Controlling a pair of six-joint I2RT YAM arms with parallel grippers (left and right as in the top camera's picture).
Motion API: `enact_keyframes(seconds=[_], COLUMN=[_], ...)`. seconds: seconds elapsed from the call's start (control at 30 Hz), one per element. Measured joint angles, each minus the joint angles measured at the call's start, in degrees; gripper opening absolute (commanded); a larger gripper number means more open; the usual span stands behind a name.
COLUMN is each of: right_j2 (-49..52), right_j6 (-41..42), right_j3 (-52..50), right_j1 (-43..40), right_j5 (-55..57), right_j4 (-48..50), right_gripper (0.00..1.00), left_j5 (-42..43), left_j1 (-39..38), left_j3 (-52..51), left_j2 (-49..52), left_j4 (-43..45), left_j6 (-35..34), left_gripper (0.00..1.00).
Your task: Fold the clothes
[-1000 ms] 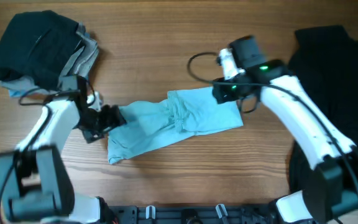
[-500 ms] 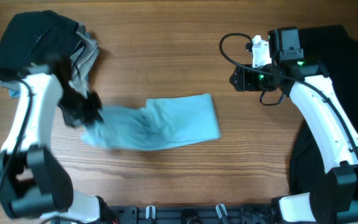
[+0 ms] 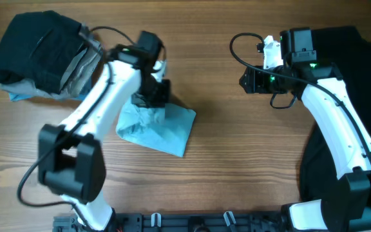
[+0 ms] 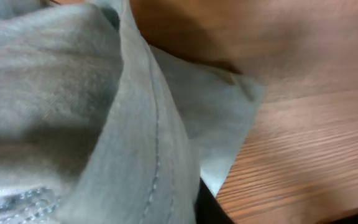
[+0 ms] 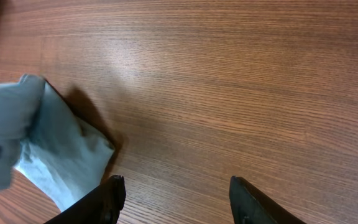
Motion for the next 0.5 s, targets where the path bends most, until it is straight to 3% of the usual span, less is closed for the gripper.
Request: enact_keyframes(seconds=[0.03,0.07,0.2,0.3,0.37,0.43,0.5], right_j2=[0.0,0.0,0.0,0.0,0.0,0.0,0.0], right_j6=[0.0,0.0,0.0,-0.1,-0.4,-0.7,-0.9], right_j3=[0.0,0.0,0.0,0.0,0.0,0.0,0.0], right_j1=[0.0,0.0,0.0,0.0,0.0,0.0,0.0], right_j5=[0.0,0.0,0.0,0.0,0.0,0.0,0.0], right_j4=[0.0,0.0,-0.1,-0.2,-0.7,-1.4,-1.9], right_gripper=[0.59,0.59,0.63,0.64,0.64,0.64,0.64], left_j5=[-0.2,-0.3,-0.4,-2.7,-4.7,-5.7,-5.8], left_j1=[-1.6,-3.1,-6.3,-3.4,0.2,4.2,6.7], left_j3=[0.0,0.0,0.7,6.8,8.5,8.4,5.6], left_j2=[1.2,1.7,1.7,1.5,0.9,0.7,0.4], left_j4=[-0.2,-0.6,-7.1,-15.5,-14.4,-11.6,-7.4], left_j6=[-0.3,-0.4,-0.5,-0.5,-0.5,-0.5,0.2], left_gripper=[0.73,1.00,1.00,1.00,0.64,0.52,0.88])
